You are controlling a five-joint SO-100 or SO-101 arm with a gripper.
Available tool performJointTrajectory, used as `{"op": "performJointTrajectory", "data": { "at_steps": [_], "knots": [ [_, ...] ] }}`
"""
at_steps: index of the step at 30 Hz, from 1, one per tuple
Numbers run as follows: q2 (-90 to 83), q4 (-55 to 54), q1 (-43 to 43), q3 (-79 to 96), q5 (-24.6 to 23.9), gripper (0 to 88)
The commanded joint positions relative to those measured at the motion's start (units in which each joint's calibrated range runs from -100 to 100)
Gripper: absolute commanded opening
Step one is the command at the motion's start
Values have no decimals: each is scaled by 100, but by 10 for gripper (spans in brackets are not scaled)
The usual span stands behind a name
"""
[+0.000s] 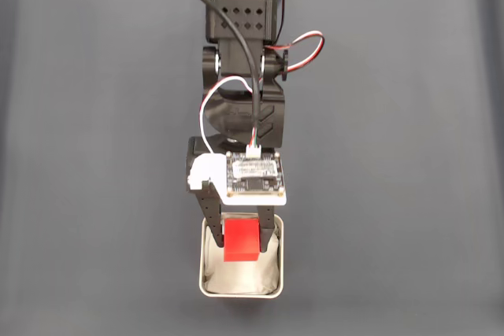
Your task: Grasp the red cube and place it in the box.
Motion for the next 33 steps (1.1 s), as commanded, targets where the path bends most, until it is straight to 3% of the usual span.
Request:
{"op": "performJointTrajectory", "data": {
  "at_steps": [1, 18, 19, 24, 33],
  "knots": [
    [-63, -140, -55, -323, -29, 63],
    [-29, -148, -48, -359, -34, 70],
    [-29, -148, -48, -359, -44, 100],
    [-124, -288, -34, -304, -190, 455],
    [-193, -370, -34, -213, -186, 464]
  ]
}}
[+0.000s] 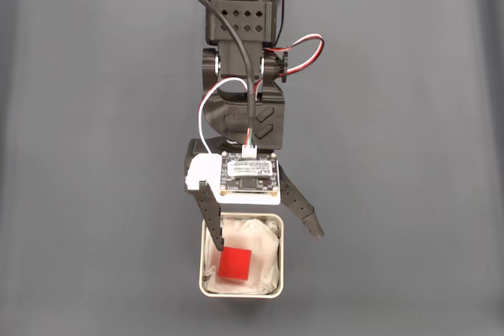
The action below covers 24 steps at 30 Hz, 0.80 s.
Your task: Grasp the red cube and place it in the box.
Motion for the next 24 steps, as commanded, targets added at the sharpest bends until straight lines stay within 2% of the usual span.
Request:
{"op": "performJointTrajectory", "data": {
  "at_steps": [1, 24],
  "knots": [
    [-211, -163, -26, -213, -34, 464],
    [-315, -229, -33, -104, -49, 450]
  ]
}}
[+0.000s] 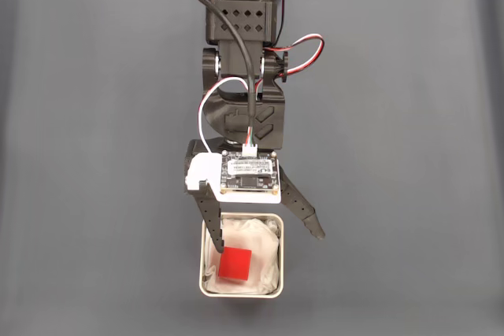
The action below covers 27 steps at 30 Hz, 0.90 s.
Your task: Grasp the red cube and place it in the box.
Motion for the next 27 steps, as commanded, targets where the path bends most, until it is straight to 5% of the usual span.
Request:
{"op": "performJointTrajectory", "data": {
  "at_steps": [1, 9, 16, 27],
  "knots": [
    [-332, -149, -41, -104, -49, 427],
    [-869, 204, -176, -268, -5, 12],
    [-2481, 999, -438, -213, -93, 0],
    [-6615, 2089, -552, 3838, -34, 0]
  ]
}}
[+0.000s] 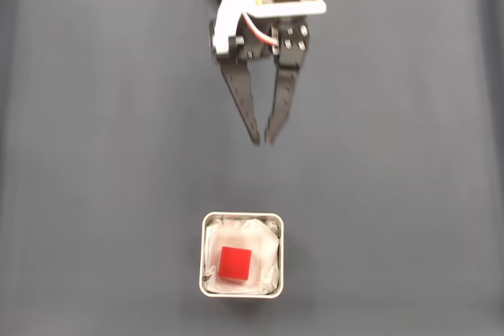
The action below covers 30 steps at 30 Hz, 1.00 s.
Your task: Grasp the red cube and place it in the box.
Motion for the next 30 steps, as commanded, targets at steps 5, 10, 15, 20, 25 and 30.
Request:
{"op": "performJointTrajectory", "data": {
  "at_steps": [5, 10, 15, 20, 25, 30],
  "knots": [
    [-3181, 1061, 118, 3278, 49, 0],
    [-4134, 2339, 310, 4737, 5, 0],
    [-4142, 3544, 281, 4756, 29, 0],
    [-4142, 4028, 274, 4756, -63, 0],
    [-4142, 4200, 238, 4765, -63, 0],
    [-4142, 4225, 203, 4765, -122, 1]
  ]
}}
